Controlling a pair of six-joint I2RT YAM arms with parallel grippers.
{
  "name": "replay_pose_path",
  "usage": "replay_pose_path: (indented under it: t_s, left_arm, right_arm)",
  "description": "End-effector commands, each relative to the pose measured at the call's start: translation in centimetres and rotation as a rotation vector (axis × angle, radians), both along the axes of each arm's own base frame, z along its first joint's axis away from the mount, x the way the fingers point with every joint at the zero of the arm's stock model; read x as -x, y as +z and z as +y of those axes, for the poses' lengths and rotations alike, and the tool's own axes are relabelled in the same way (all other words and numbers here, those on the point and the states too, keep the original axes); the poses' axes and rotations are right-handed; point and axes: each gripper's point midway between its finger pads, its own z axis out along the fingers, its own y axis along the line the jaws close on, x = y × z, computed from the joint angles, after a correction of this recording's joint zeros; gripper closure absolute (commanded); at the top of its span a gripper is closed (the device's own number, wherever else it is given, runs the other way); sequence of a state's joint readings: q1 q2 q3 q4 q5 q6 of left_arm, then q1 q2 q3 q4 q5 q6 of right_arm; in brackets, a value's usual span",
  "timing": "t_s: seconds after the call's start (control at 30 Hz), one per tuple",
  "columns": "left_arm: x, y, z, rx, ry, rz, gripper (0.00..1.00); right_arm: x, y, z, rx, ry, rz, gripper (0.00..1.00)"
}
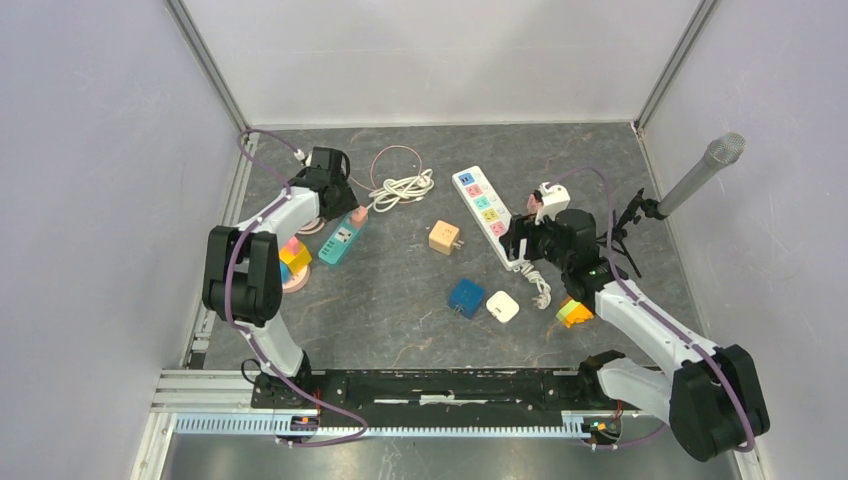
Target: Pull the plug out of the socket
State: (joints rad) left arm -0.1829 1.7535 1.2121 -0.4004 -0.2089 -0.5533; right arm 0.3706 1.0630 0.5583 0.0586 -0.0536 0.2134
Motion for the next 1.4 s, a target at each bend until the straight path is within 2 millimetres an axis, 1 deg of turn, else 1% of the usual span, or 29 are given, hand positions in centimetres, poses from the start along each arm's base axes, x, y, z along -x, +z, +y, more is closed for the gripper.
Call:
replay_pose_path:
  t_s: [0.0, 0.07, 0.13, 0.17, 0.2, 0.23, 0.33, 0.4, 0.47, 0.6, 0.63, 0.67, 0.7, 0.73, 0.83, 0.87, 0.93, 0.97, 1.03, 1.07, 1.1, 1.2, 1.27, 1.37]
  left_arm:
    - [0.6, 1.1, -4.1, 0.218, -0.06, -0.016, 0.47]
    - [0.9, 1.0, -3.9, 0.218, -0.051, -0.012, 0.47]
    - [1.2, 1.2, -4.2, 0.235, -0.062, -0.013, 0.48]
    - [1.4, 1.3, -4.6, 0.255, -0.078, -0.011, 0.48]
    - [1.5, 1.4, -4.6, 0.254, -0.079, -0.012, 0.48]
    - [1.6, 1.4, -4.1, 0.229, -0.068, -0.012, 0.48]
    - [1.6, 2.0, -1.7, 0.116, -0.009, -0.017, 0.48]
    - [1.6, 2.3, -1.0, 0.087, 0.001, -0.022, 0.47]
    - [1.8, 2.5, -0.5, 0.067, 0.015, -0.022, 0.46]
    - [2.3, 2.8, 1.0, 0.005, 0.058, -0.018, 0.44]
    - [2.6, 3.1, 1.6, -0.02, 0.079, -0.021, 0.45]
    - [2.9, 3.3, 2.3, -0.046, 0.11, -0.022, 0.49]
    - [3.2, 3.4, 2.7, -0.057, 0.125, -0.026, 0.52]
    - [3.5, 3.5, 2.8, -0.059, 0.131, -0.03, 0.53]
    - [4.7, 3.6, 2.7, -0.036, 0.132, -0.034, 0.55]
    - [5.1, 3.6, 2.4, -0.019, 0.122, -0.033, 0.56]
    - [6.2, 3.0, 1.9, 0.012, 0.11, -0.021, 0.58]
    - [6.6, 2.7, 1.5, 0.036, 0.1, -0.019, 0.6]
    - [7.3, 2.4, 0.5, 0.087, 0.082, -0.022, 0.69]
    - [7.6, 2.2, -0.2, 0.107, 0.067, -0.031, 0.71]
    - [8.1, 2.1, -0.6, 0.106, 0.065, -0.032, 0.71]
    - [9.2, 1.6, -0.6, 0.087, 0.074, -0.03, 0.71]
    - [9.9, 1.2, -0.3, 0.083, 0.09, -0.03, 0.71]
    - [10.7, 0.5, -0.3, 0.091, 0.082, -0.022, 0.7]
  right_arm:
    - [0.4, 0.1, 3.3, -0.133, 0.125, -0.002, 0.19]
    - [0.6, 0.1, 4.8, -0.173, 0.16, -0.001, 0.2]
    - [0.9, 0.5, 6.8, -0.178, 0.203, -0.013, 0.2]
    - [1.2, 0.4, 8.1, -0.17, 0.231, -0.01, 0.2]
    - [1.4, 0.7, 9.4, -0.164, 0.255, -0.015, 0.2]
    - [1.4, 0.8, 10.5, -0.166, 0.27, -0.014, 0.2]
    - [1.6, 1.1, 14.2, -0.216, 0.321, 0.004, 0.2]
    - [1.4, 1.8, 16.5, -0.262, 0.336, -0.003, 0.2]
    - [1.1, 2.3, 19.1, -0.272, 0.361, -0.01, 0.2]
    - [0.5, 2.2, 23.4, -0.203, 0.401, -0.054, 0.18]
    - [0.2, 2.2, 24.3, -0.179, 0.409, -0.078, 0.17]
    - [-0.2, 2.6, 25.2, -0.164, 0.422, -0.111, 0.17]
    - [-0.4, 2.5, 26.0, -0.147, 0.442, -0.136, 0.16]
    - [-0.9, 2.5, 26.5, -0.126, 0.459, -0.172, 0.16]
    - [-2.7, 1.7, 27.7, -0.083, 0.461, -0.245, 0.15]
    - [-3.1, 1.1, 28.4, -0.073, 0.478, -0.251, 0.15]
    - [-3.4, 0.7, 30.1, -0.082, 0.532, -0.268, 0.16]
    - [-3.6, 0.6, 30.7, -0.091, 0.543, -0.276, 0.16]
    - [-4.0, 0.6, 31.7, -0.113, 0.564, -0.3, 0.16]
    - [-4.0, 0.7, 32.2, -0.131, 0.581, -0.324, 0.16]
    - [-3.7, 0.8, 32.8, -0.151, 0.618, -0.355, 0.16]
    - [-3.6, 1.6, 33.6, -0.227, 0.629, -0.437, 0.16]
    - [-4.1, 1.4, 34.1, -0.242, 0.624, -0.443, 0.16]
    - [-5.1, 0.2, 35.3, -0.228, 0.616, -0.404, 0.18]
